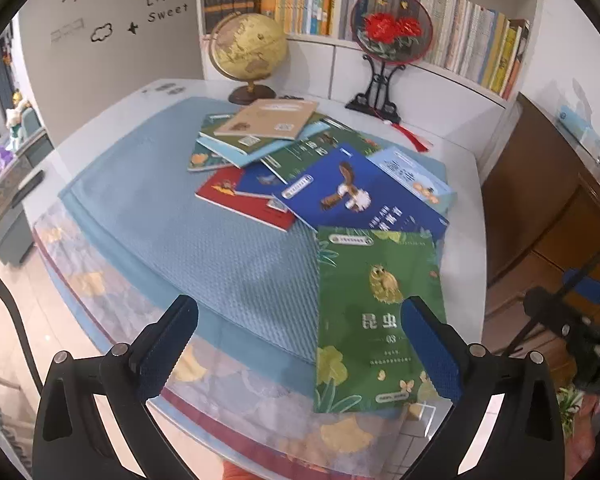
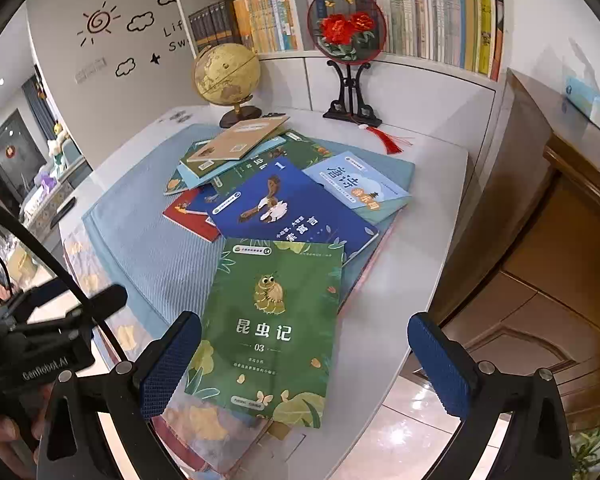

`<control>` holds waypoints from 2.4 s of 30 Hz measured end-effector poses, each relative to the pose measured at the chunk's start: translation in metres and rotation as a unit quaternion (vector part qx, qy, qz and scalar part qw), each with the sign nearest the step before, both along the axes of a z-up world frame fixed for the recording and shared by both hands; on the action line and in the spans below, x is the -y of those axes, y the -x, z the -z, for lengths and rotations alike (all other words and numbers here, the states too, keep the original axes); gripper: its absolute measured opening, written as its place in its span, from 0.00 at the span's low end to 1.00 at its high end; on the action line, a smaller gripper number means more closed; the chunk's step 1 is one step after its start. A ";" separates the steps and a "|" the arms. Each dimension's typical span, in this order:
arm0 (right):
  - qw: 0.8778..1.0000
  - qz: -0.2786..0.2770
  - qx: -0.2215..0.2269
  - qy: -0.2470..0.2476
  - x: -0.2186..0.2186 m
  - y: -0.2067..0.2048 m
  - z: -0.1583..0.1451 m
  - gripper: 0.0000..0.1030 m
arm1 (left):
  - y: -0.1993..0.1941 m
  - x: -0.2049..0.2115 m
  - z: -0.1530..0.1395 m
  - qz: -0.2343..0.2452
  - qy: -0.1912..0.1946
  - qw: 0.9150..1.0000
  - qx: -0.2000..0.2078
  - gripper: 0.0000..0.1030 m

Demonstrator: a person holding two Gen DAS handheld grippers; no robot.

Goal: Organize books

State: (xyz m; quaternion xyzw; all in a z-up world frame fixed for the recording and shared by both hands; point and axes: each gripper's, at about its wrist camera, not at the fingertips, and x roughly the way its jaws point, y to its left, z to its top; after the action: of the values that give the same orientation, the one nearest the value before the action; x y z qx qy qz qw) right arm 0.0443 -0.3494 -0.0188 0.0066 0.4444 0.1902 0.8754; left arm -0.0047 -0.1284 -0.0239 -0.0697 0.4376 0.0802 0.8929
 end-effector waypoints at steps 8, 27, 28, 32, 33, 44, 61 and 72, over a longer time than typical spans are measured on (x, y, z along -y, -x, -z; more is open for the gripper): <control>0.999 0.010 -0.039 0.024 0.005 -0.007 0.032 1.00 | -0.011 0.009 0.029 0.030 0.007 0.999 -0.031 0.98; 0.987 0.024 -0.153 0.048 -0.006 -0.015 0.126 0.64 | -0.031 0.000 0.100 0.078 0.080 0.986 -0.128 0.81; 0.986 0.026 -0.156 0.049 -0.006 -0.017 0.129 0.64 | -0.031 0.000 0.103 0.078 0.089 0.984 -0.131 0.81; 0.983 0.029 -0.175 0.046 -0.006 -0.021 0.135 0.63 | -0.029 0.003 0.113 0.076 0.098 0.983 -0.133 0.75; 0.983 0.027 -0.174 0.048 -0.007 -0.021 0.135 0.63 | -0.030 0.004 0.116 0.080 0.101 0.982 -0.138 0.64; 0.981 0.008 -0.191 0.044 -0.008 -0.020 0.150 0.45 | -0.028 0.004 0.133 0.079 0.132 0.976 -0.152 0.32; 0.982 -0.022 -0.178 0.050 -0.002 -0.028 0.157 0.39 | -0.011 -0.004 0.110 0.135 0.267 0.949 -0.105 0.33; 0.985 -0.027 -0.167 0.042 0.000 -0.021 0.159 0.41 | -0.008 -0.003 0.137 0.094 0.336 0.930 -0.118 0.30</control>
State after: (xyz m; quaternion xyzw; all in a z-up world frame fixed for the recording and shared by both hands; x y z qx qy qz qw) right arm 0.0656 -0.3499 -0.1783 -0.0102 0.5918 0.1913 0.7830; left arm 0.0037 -0.1255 -0.1611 -0.3146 0.5453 -0.1480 0.7627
